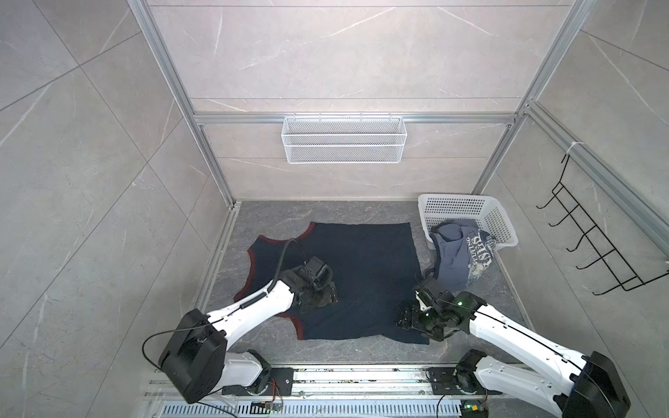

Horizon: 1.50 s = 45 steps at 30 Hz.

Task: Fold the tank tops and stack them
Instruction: 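Pull both grippers toward the robot, smoothing the tank top's near hem flat, then move both grippers to the navy tank top's far corners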

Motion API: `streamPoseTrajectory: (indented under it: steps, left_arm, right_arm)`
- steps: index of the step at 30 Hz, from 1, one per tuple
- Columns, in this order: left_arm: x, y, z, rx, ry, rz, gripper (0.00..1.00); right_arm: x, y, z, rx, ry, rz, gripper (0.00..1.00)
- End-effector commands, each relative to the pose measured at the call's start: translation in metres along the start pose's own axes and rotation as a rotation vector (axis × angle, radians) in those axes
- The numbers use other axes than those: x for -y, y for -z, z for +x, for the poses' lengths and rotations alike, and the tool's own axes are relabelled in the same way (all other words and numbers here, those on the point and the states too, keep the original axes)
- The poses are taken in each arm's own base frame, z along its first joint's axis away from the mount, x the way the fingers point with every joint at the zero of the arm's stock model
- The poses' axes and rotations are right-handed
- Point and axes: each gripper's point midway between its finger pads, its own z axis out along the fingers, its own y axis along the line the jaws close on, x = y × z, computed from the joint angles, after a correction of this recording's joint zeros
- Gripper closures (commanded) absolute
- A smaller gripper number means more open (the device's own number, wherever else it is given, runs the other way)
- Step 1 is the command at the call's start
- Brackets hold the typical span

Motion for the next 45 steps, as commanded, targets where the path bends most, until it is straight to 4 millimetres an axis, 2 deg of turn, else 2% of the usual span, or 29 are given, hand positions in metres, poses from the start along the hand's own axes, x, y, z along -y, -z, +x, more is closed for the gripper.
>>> streamPoseTrajectory:
  steps: [1, 5, 11, 13, 17, 21, 32, 36, 38, 43, 45]
  left_arm:
    - [-0.001, 0.007, 0.019, 0.033, 0.085, 0.001, 0.17]
    - [-0.017, 0.003, 0.033, 0.023, 0.078, -0.025, 0.17]
    - [-0.043, -0.016, 0.046, -0.004, 0.076, -0.083, 0.17]
    - [-0.050, -0.022, 0.050, -0.009, 0.084, -0.096, 0.17]
    - [-0.063, -0.028, 0.056, -0.021, 0.090, -0.130, 0.17]
    - [-0.075, -0.030, 0.061, -0.023, 0.096, -0.161, 0.17]
    - [-0.095, -0.023, 0.067, -0.007, 0.095, -0.190, 0.16]
    - [-0.083, -0.024, 0.066, -0.013, 0.070, -0.131, 0.16]
    - [-0.064, -0.016, 0.060, -0.007, 0.029, -0.071, 0.16]
    - [-0.005, 0.021, 0.035, 0.057, -0.128, 0.108, 0.15]
    - [0.001, 0.036, 0.021, 0.118, -0.177, 0.107, 0.14]
  right_arm:
    - [0.004, -0.008, 0.014, -0.064, -0.078, 0.004, 0.13]
    - [0.001, -0.014, 0.009, -0.041, -0.069, 0.004, 0.13]
    - [0.013, -0.033, 0.006, -0.028, -0.079, 0.052, 0.14]
    - [0.022, -0.035, 0.005, -0.023, -0.085, 0.098, 0.14]
    - [0.055, -0.037, 0.013, -0.036, -0.142, 0.253, 0.15]
    - [0.071, -0.036, 0.014, -0.026, -0.163, 0.331, 0.14]
    - [0.076, -0.020, 0.001, 0.033, -0.203, 0.431, 0.15]
    - [0.069, -0.016, -0.004, 0.062, -0.196, 0.396, 0.14]
    - [0.061, -0.009, -0.008, 0.081, -0.179, 0.360, 0.14]
    - [0.038, 0.024, -0.029, 0.180, -0.087, 0.302, 0.14]
    - [0.028, 0.041, -0.040, 0.227, -0.024, 0.294, 0.14]
